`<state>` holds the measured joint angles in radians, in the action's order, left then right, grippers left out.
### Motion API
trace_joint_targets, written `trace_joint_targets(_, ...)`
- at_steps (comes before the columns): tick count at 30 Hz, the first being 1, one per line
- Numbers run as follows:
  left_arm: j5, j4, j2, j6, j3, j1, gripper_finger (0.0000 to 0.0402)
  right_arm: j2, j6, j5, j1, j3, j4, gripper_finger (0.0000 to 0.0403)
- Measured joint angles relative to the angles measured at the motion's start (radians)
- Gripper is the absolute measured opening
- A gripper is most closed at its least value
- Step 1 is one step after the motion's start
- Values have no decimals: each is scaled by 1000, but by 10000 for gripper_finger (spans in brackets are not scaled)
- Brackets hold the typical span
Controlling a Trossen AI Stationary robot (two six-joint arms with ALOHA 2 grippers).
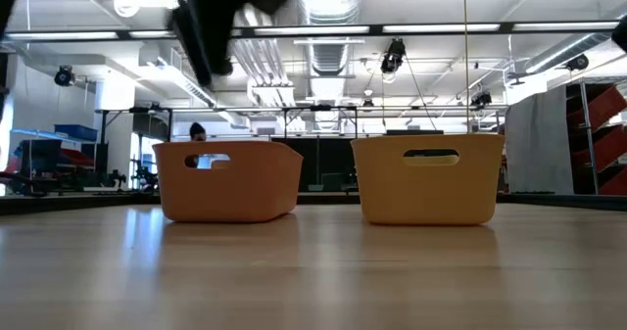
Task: Sort batteries
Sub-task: Put the brown-black battery into the orange bin
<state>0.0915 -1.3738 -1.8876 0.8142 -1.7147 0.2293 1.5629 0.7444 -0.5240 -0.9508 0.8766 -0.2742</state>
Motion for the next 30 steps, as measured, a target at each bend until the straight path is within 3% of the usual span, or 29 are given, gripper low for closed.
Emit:
trace_joint_targets(6,214,50,27,340,-80,433,169,-4,-94,-41,0,30,39,57)
trace_joint_targets(10,259,155,19,652,-54,644,168,-4,-109,-80,0,30,82,58)
trace_joint_targets(13,222,174,-17,892,-26,732,168,0,-111,-83,2,31,86,64)
trace_joint_targets(16,76,150,-68,1022,-23,775,168,3,-108,-109,2,30,98,72)
trace_joint_targets(18,-7,135,-101,1034,-23,783,168,3,-105,-123,2,30,113,77)
trace_joint_targets(24,-107,28,-153,975,-21,783,179,3,-77,-125,2,30,179,89)
trace_joint_targets(30,-253,47,-155,878,42,786,182,3,14,-123,-26,30,176,89)
